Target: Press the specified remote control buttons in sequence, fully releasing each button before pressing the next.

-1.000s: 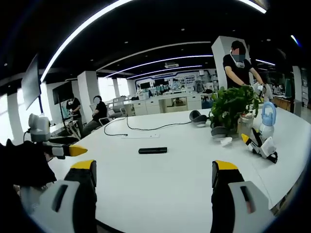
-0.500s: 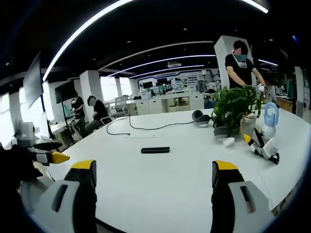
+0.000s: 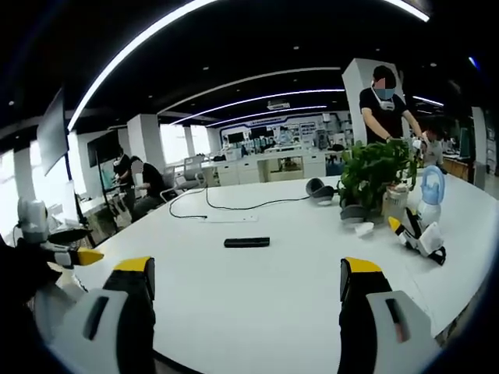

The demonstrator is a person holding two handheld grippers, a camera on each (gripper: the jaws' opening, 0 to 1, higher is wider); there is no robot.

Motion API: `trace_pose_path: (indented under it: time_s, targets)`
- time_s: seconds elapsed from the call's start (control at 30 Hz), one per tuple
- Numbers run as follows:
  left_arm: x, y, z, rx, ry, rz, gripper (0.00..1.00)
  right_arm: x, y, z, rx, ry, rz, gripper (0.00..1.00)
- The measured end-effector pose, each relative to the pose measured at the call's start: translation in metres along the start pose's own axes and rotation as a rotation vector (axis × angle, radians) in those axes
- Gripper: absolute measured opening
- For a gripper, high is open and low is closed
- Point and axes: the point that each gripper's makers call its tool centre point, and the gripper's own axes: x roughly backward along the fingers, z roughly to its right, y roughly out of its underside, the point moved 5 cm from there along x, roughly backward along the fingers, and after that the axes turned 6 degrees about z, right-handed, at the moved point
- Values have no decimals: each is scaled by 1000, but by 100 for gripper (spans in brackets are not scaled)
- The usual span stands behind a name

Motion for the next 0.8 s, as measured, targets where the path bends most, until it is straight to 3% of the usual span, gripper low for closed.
trace_pose_path:
  time_s: [0.3,0.8]
  targets:
    - [15,-3,-3,29,-16,20,97,3,1,5,-4,23,-1,100]
    - [-7,6,-5,-18,-18,19,99,4,3,6,29,38,18,98]
